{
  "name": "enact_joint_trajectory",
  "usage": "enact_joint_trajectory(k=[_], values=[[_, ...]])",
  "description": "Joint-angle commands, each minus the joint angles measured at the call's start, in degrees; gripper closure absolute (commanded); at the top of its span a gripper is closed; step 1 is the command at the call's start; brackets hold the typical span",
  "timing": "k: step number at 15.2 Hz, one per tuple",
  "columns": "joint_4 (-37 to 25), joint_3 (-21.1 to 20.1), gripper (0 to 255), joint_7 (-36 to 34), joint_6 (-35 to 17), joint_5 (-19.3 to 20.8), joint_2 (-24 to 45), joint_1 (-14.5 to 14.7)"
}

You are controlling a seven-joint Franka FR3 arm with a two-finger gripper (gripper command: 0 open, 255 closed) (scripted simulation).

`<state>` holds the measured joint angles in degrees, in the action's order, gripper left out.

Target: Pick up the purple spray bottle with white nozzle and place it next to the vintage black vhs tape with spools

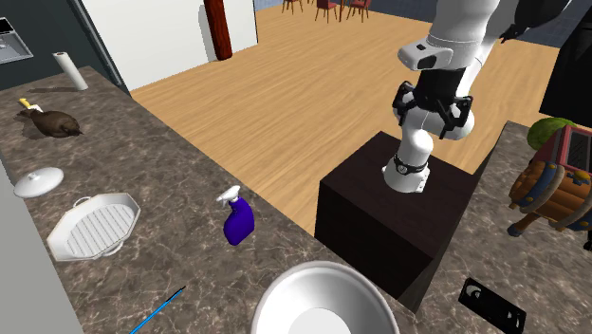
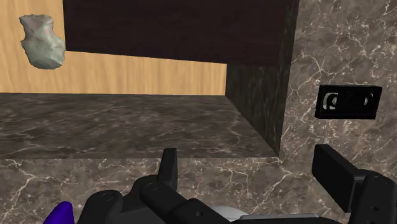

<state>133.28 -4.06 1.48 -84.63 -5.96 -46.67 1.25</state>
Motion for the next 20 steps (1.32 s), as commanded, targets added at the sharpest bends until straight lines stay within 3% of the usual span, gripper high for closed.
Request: enact_joint_trajectory(k=[1,10,20], values=[[0.00,0.00,0,0.00,0.00,0.00,0.00,0.00],[-3.62,6.30,0,8.53,-10.25,5.04,14.03,-2.61],[-14.54,12.19,0,17.20,-18.36,6.70,32.82,-4.71]])
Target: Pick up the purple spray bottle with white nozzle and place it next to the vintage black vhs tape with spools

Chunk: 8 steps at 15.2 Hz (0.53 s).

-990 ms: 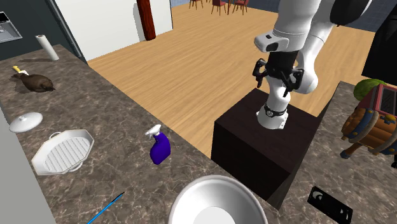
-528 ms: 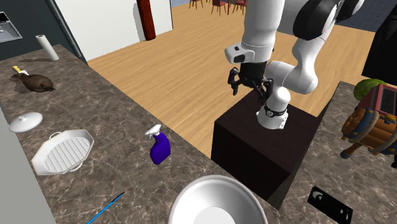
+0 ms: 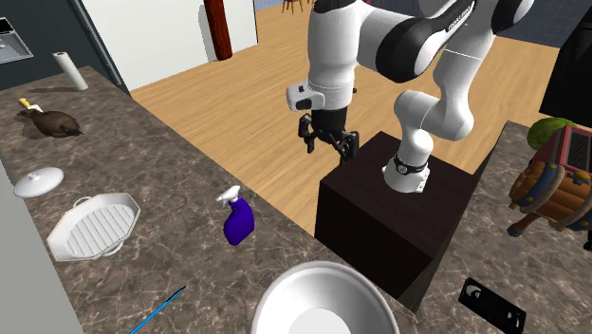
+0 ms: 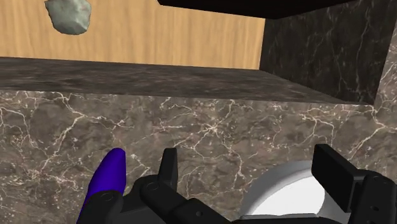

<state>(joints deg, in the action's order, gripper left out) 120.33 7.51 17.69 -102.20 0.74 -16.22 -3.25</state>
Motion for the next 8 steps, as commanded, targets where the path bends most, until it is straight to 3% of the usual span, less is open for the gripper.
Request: enact_joint_trajectory(k=[1,8], values=[[-3.09,1.12,0,1.85,-1.33,-0.09,4.37,-0.41],[-15.76,3.95,0,7.81,-3.35,-1.93,19.01,-2.24]])
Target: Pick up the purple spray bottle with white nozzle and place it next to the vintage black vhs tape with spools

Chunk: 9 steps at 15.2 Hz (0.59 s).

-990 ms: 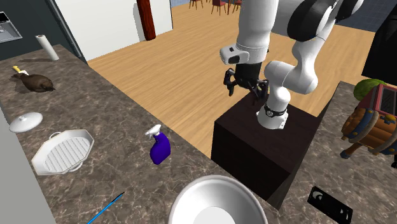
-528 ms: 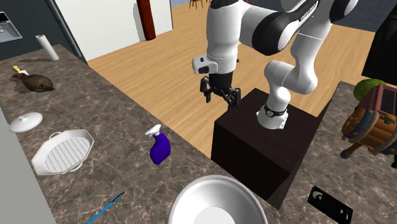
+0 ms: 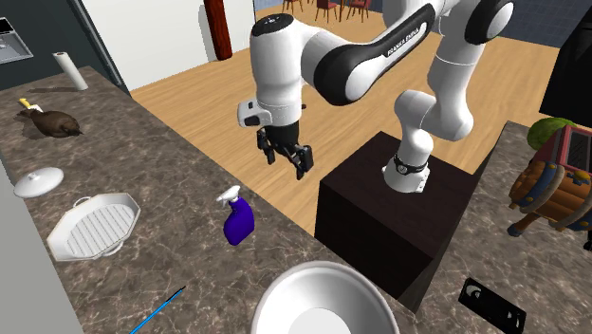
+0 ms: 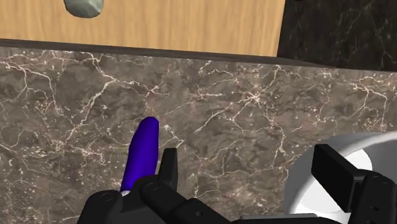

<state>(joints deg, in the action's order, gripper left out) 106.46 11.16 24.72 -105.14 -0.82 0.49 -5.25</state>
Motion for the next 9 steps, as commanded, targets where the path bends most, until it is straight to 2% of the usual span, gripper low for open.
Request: enact_joint_trajectory(k=[1,9], values=[[-4.06,0.57,0,1.59,-0.42,-0.77,4.49,-0.61],[-25.92,1.55,0,7.19,2.51,-4.46,23.52,-4.75]])
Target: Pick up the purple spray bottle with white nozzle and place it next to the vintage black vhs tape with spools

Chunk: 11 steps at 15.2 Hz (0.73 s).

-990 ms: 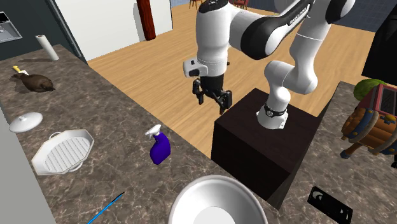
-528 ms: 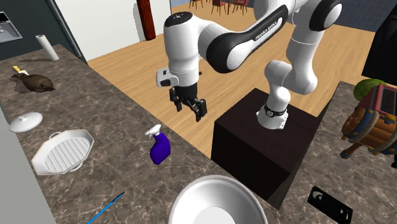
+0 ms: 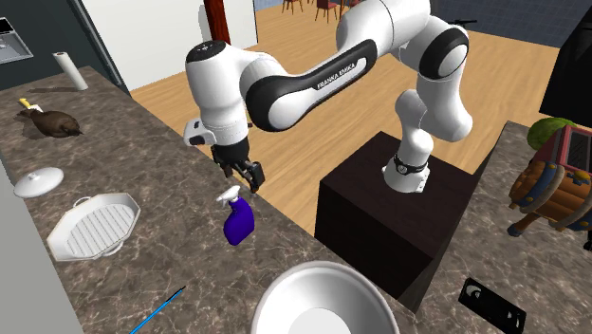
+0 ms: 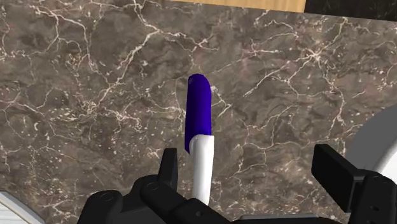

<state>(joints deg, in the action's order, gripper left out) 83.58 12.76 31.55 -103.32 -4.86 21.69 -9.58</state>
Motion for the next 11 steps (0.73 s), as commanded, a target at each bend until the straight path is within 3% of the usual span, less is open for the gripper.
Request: enact_joint_trajectory(k=[1,3,11], values=[[-6.61,-0.06,0,0.89,1.55,-0.88,5.02,-1.11],[-11.24,-0.16,0,1.45,2.77,-1.40,8.40,-2.02],[-5.76,-0.29,0,1.66,-2.92,-1.55,8.65,-1.72]])
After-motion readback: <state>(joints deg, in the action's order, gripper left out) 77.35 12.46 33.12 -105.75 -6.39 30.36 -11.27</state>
